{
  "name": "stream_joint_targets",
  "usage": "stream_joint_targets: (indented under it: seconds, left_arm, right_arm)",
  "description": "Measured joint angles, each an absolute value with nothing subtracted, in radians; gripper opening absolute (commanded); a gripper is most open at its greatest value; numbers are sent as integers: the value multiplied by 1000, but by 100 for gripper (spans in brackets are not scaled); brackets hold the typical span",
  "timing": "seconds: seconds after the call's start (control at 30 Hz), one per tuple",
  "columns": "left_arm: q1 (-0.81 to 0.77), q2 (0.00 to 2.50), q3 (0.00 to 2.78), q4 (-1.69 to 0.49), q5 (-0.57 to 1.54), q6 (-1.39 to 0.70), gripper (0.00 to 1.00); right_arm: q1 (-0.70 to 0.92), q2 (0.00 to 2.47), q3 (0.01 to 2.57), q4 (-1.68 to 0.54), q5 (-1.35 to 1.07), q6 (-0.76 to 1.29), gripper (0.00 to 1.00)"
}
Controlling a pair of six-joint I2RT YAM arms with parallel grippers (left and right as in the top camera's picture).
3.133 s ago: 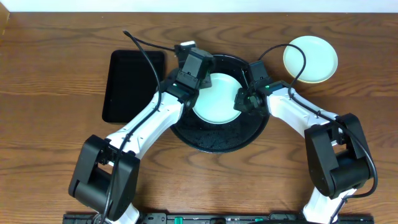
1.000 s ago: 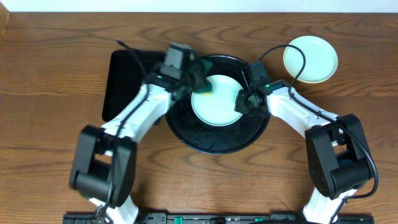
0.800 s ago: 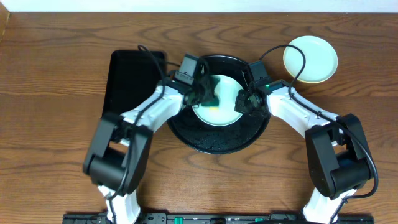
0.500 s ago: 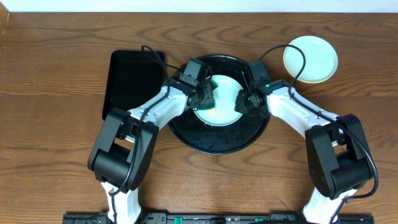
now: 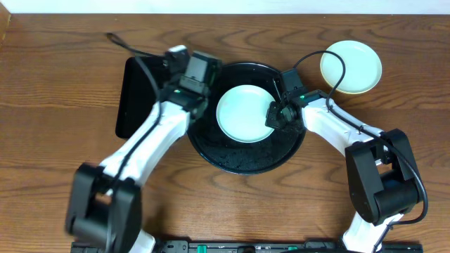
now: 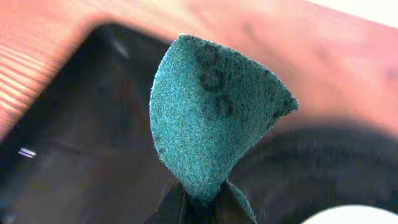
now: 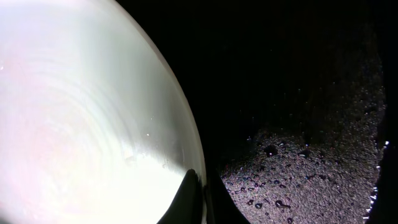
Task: Clean dirty plates on tray and stack at the side
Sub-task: 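Move the left gripper with the sponge over the black rectangular tray, then lift the cleaned plate with the right gripper and carry it right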
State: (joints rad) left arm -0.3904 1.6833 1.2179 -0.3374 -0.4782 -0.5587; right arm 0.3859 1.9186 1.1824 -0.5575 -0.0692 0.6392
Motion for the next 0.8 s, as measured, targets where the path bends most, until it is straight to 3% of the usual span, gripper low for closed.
stream_joint_targets:
  seconds: [0.17, 0.43, 0.8]
  left_arm:
    - [-319, 1586, 1218, -347, -451, -552, 8]
    - [-70, 1592, 1218, -373, -139, -535, 8]
    - [112, 1676, 1218, -403, -12, -519, 8]
  right_arm:
    - [386, 1916, 1219, -638, -39, 565, 1]
    - [390, 1887, 1455, -796, 146, 348, 1]
    - [527, 1856, 1656, -760, 617, -35, 1]
